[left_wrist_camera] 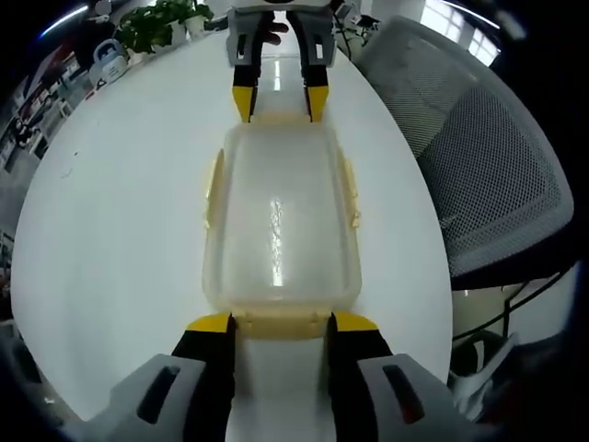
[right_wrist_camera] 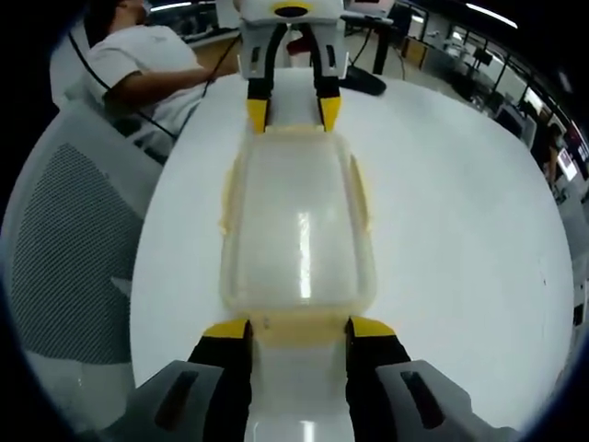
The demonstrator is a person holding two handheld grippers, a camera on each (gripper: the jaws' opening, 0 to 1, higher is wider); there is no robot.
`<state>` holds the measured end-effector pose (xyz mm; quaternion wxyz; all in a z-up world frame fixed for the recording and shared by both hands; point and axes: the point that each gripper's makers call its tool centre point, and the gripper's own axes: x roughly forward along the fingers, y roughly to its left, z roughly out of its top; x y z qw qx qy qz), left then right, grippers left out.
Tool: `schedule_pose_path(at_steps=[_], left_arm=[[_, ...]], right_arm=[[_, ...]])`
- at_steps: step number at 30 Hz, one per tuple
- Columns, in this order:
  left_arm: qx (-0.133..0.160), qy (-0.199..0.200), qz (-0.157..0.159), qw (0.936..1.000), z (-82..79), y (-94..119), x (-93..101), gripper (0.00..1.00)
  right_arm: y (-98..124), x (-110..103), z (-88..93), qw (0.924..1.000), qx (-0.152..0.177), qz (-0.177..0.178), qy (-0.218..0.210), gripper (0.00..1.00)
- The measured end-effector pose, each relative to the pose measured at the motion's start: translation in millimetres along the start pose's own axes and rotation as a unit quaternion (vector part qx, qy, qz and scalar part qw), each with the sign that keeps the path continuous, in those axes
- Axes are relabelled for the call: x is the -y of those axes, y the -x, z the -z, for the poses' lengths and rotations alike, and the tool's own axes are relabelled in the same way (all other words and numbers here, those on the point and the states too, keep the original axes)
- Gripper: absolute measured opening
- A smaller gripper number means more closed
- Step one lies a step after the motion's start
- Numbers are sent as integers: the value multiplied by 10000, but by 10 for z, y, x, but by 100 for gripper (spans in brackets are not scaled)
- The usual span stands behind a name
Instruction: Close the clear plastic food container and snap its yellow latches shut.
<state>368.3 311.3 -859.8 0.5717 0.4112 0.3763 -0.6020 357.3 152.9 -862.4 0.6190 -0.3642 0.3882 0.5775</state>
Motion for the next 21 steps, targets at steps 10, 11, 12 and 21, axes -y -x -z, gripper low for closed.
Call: schedule_pose_path(at_steps=[10, 11, 12, 21], left_arm=[[-30, 1, -3, 10000, -2, 1, 12, 38], [-36, 1, -2, 10000, -3, 3, 19, 38], [-41, 2, -3, 10000, -1, 4, 21, 38], [-73, 17, -84, 9999, -23, 78, 6, 38]], right_arm=[[16, -14, -7, 10000, -1, -15, 37, 38], [24, -20, -9, 10000, 8, -31, 56, 38], [33, -17, -14, 10000, 24, -28, 59, 38], [98, 12, -53, 9999, 57, -6, 112, 38]])
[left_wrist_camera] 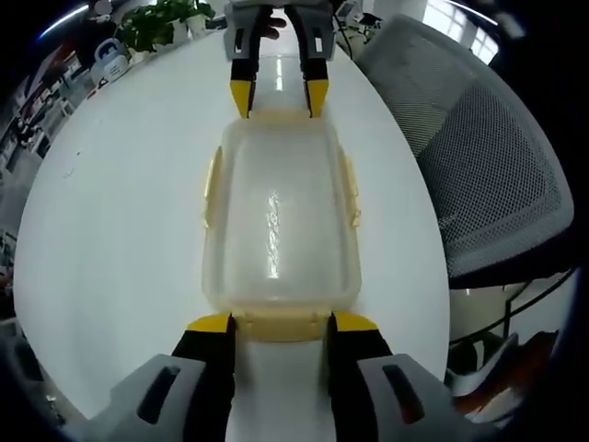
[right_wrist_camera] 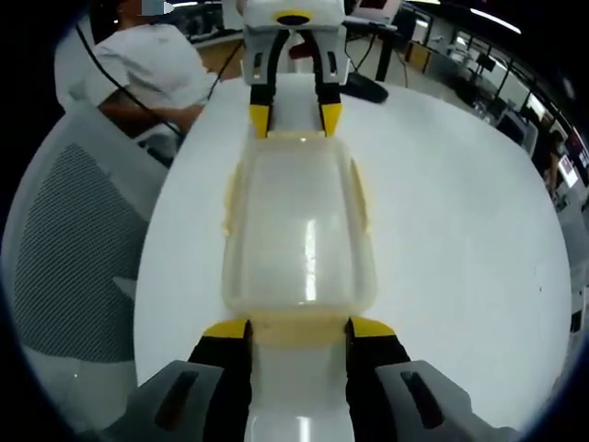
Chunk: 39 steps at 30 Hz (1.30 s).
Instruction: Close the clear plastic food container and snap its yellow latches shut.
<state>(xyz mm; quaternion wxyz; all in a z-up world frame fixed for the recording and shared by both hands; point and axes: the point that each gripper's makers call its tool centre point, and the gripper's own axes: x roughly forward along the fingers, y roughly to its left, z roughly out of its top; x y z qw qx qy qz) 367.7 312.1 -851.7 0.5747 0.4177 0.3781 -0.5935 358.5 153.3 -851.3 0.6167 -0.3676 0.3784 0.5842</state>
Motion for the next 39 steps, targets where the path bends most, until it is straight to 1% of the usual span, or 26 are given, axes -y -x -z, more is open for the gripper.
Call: schedule_pose_path(at_steps=[16, 25, 32, 39], left_arm=[[-21, -46, -139, 9999, -121, 188, -69, 39], [-13, -54, -110, 9999, -199, 284, -65, 39], [-33, -94, -108, 9999, -252, 376, -72, 39], [-34, -104, -118, 9999, -322, 432, -74, 39]], right_arm=[[228, 50, -60, 10000, 30, 76, 58, 38], [322, 55, -67, 10000, 8, 34, 73, 38], [440, 42, -111, 10000, 55, 26, 61, 38], [535, 44, -105, 10000, 41, 27, 81, 38]])
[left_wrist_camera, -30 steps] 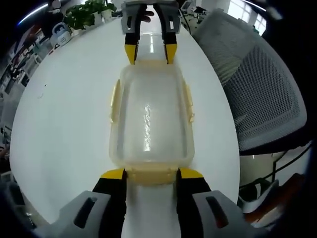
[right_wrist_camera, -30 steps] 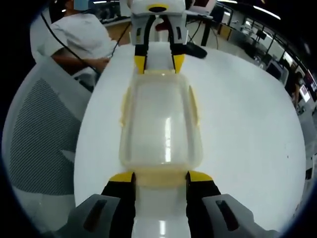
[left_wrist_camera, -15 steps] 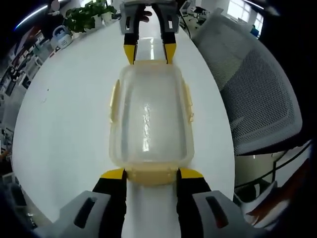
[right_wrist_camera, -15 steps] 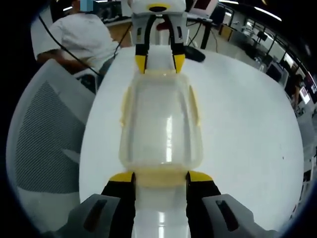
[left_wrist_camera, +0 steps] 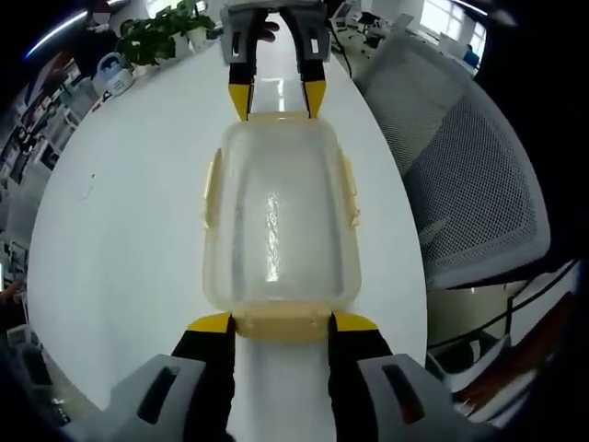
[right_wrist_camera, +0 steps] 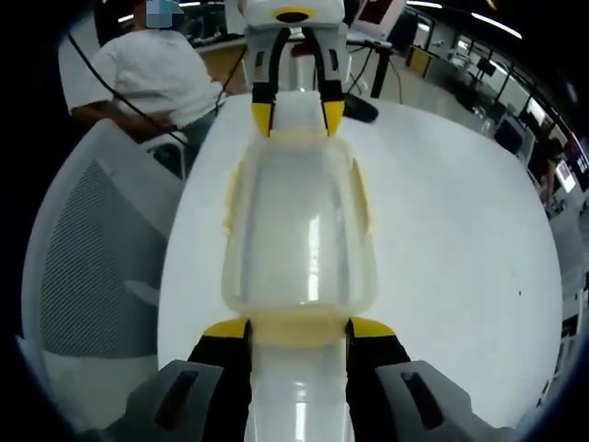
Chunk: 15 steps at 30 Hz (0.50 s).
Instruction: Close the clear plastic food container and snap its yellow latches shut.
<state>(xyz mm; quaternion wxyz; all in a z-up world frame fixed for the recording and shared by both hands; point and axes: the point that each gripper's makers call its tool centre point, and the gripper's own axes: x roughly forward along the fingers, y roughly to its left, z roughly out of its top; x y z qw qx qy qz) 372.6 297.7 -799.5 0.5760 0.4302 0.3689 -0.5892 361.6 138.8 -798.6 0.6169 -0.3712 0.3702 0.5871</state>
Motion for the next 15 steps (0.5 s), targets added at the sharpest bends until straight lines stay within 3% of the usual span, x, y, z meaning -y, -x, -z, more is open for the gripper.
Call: schedule_pose_path(at_steps=[15], left_arm=[[-21, 35, -81, 10000, -195, 75, -6, 39]], right_arm=[[183, 23, 77, 10000, -31, 29, 87, 38]])
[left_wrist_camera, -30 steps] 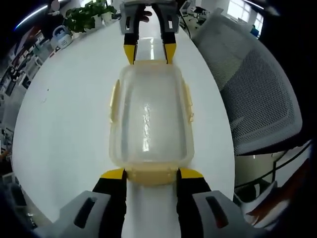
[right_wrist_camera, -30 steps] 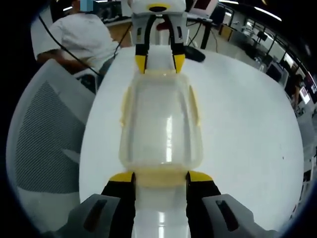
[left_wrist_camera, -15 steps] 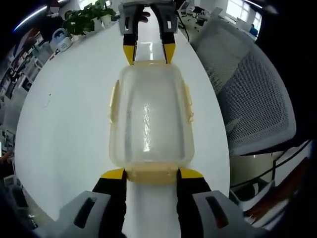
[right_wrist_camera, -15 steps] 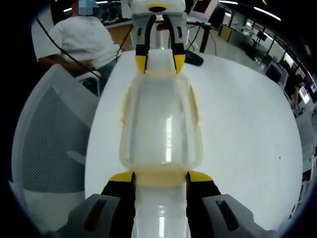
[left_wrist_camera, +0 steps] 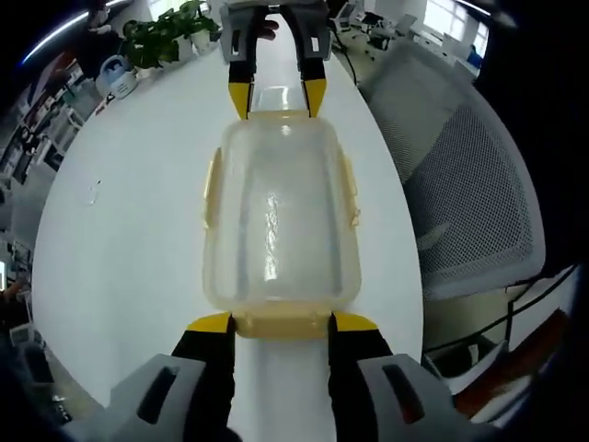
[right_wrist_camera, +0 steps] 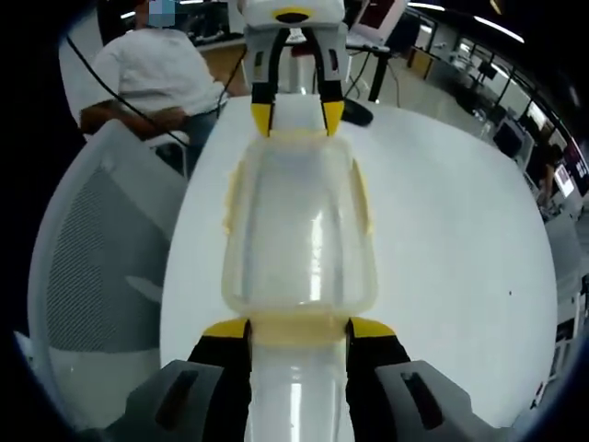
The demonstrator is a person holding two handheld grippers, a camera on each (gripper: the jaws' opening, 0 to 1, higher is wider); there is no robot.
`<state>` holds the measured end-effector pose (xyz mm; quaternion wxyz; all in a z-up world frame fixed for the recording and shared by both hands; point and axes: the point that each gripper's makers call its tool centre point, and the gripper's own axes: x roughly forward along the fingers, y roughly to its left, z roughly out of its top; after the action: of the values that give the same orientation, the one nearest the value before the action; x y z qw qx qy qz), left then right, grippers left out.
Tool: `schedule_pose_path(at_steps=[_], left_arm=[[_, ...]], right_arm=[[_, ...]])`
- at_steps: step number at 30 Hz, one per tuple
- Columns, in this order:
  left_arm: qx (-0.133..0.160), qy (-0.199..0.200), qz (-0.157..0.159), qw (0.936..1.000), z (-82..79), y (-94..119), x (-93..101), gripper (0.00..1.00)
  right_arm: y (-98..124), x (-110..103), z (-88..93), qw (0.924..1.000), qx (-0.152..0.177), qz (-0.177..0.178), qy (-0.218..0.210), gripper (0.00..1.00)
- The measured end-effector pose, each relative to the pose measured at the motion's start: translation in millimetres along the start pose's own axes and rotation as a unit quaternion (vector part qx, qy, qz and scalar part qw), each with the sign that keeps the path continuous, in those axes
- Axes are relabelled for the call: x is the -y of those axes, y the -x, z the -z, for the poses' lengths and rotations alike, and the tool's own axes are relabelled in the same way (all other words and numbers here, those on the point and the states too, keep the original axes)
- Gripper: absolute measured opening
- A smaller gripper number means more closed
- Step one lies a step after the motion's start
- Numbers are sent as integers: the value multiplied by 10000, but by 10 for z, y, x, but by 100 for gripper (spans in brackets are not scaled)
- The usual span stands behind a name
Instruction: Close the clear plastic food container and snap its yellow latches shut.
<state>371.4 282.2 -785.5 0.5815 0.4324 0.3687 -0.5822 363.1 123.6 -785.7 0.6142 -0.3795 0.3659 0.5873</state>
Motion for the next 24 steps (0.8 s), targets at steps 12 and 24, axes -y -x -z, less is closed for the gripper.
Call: schedule_pose_path(at_steps=[12, 24], left_arm=[[-49, 2, -49, 10000, -55, 35, 19, 39], [-23, 2, -63, 10000, -252, -33, 17, 39]], right_arm=[[57, -7, 20, 10000, -4, 18, 65, 38], [174, -12, 199, 10000, -58, 31, 64, 38]])
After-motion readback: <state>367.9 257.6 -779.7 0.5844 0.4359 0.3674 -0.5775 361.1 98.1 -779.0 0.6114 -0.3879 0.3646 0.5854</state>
